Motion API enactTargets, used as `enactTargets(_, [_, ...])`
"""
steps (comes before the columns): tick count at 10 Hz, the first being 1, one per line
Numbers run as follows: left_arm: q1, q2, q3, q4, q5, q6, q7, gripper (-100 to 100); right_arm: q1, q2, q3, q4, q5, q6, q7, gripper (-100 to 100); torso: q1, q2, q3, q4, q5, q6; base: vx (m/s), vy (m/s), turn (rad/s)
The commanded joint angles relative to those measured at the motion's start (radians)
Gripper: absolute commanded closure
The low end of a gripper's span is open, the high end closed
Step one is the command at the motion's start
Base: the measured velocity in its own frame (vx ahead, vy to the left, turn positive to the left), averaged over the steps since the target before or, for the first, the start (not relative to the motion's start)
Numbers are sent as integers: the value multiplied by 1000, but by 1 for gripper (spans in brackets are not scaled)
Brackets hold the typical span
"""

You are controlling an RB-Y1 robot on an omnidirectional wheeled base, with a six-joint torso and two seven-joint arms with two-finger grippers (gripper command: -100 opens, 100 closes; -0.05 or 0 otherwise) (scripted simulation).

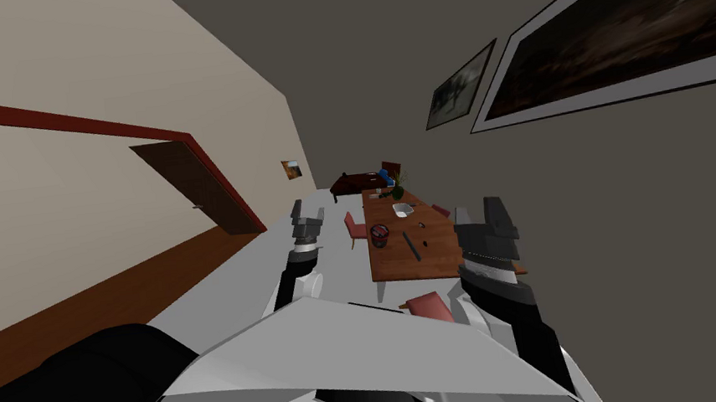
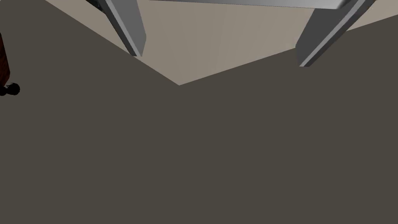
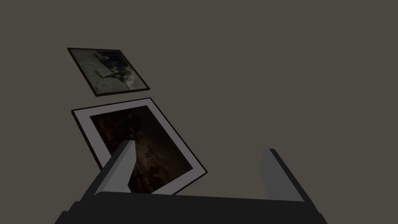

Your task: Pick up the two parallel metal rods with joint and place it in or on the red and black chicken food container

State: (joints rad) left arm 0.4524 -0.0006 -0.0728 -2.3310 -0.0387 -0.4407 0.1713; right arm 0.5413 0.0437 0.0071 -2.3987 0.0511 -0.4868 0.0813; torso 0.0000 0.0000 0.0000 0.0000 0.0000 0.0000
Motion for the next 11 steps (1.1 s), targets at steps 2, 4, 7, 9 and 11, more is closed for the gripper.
enactTargets(2, [0,0,0,0,0,0,0,0,-29,-69,-3,49,-28,21,-22,-100,0,0,0,0,0,0,0,-1,13])
enactTargets(4, [0,0,0,0,0,0,0,0,-60,-111,-6,101,-58,44,-45,-100,-1,0,0,0,0,0,1,-9,11])
enactTargets(7, [0,0,0,0,0,0,0,0,-101,-144,-11,169,-97,73,-76,-100,-1,-1,0,0,0,0,1,-13,11])
enactTargets(9, [0,0,0,0,0,0,0,0,-149,-168,-16,243,-144,108,-113,-100,-1,0,0,0,0,0,-1,-9,17])
enactTargets(11, [0,0,0,0,0,0,0,0,-176,-178,-19,286,-170,127,-133,-100,-1,0,0,0,0,0,0,-8,8])
